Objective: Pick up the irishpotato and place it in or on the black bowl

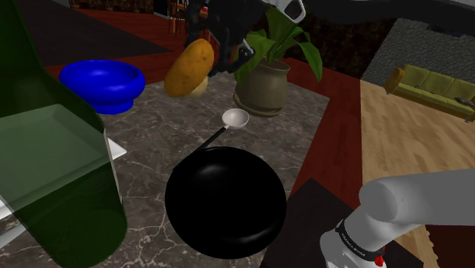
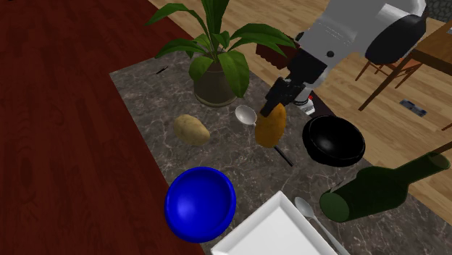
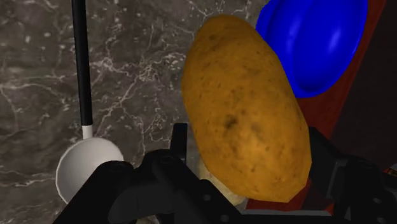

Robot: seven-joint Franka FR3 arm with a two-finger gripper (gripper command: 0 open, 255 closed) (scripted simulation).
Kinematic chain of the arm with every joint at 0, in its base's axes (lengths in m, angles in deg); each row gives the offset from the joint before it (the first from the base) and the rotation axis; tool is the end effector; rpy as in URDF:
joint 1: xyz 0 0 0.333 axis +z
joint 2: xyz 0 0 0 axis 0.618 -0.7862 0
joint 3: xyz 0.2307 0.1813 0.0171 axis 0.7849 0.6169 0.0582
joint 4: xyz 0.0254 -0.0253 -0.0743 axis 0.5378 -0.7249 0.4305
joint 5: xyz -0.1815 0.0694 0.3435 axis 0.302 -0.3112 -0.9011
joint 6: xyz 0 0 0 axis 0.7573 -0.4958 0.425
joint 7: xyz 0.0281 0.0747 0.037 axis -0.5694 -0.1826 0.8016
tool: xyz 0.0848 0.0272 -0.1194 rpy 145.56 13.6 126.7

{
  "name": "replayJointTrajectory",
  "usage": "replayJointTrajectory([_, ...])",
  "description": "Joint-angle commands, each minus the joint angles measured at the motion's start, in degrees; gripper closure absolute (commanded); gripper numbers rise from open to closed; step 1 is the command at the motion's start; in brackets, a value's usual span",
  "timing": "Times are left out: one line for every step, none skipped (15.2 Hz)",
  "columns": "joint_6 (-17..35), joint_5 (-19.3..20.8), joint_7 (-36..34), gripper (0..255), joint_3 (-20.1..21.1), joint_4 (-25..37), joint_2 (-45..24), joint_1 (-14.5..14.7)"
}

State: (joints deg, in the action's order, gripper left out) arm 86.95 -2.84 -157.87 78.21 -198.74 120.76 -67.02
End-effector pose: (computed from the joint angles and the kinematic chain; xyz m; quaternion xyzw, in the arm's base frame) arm 0.4183 0.3268 0.6204 -0.7906 0.5411 -0.2000 0.2054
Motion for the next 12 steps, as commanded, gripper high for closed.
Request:
replayJointTrajectory([-1.44, -1.43, -0.66, 255, -1.84, -1.80, 3.34, 2.94])
replayJointTrajectory([-2.20, -2.01, -1.04, 255, -2.66, -2.68, 4.97, 4.34])
replayJointTrajectory([-2.98, -2.52, -1.47, 255, -3.39, -3.49, 6.55, 5.69])
replayJointTrajectory([-3.80, -3.00, -1.94, 255, -4.03, -4.23, 8.10, 6.97])
replayJointTrajectory([-4.65, -3.42, -2.47, 255, -4.60, -4.90, 9.61, 8.22])
replayJointTrajectory([-5.52, -3.80, -3.03, 255, -5.11, -5.50, 11.08, 9.42])
replayJointTrajectory([-6.42, -4.15, -3.64, 255, -5.56, -6.03, 12.51, 10.58])
replayJointTrajectory([-7.34, -4.46, -4.29, 255, -5.95, -6.50, 13.90, 11.70])
replayJointTrajectory([-8.29, -4.74, -4.97, 255, -6.28, -6.89, 15.25, 12.79])
replayJointTrajectory([-9.26, -5.00, -5.69, 255, -6.57, -7.21, 16.55, 13.84])
replayJointTrajectory([-10.24, -5.24, -6.44, 255, -6.81, -7.47, 17.82, 14.86])
replayJointTrajectory([-11.25, -5.45, -7.22, 255, -7.01, -7.65, 19.04, 15.85])
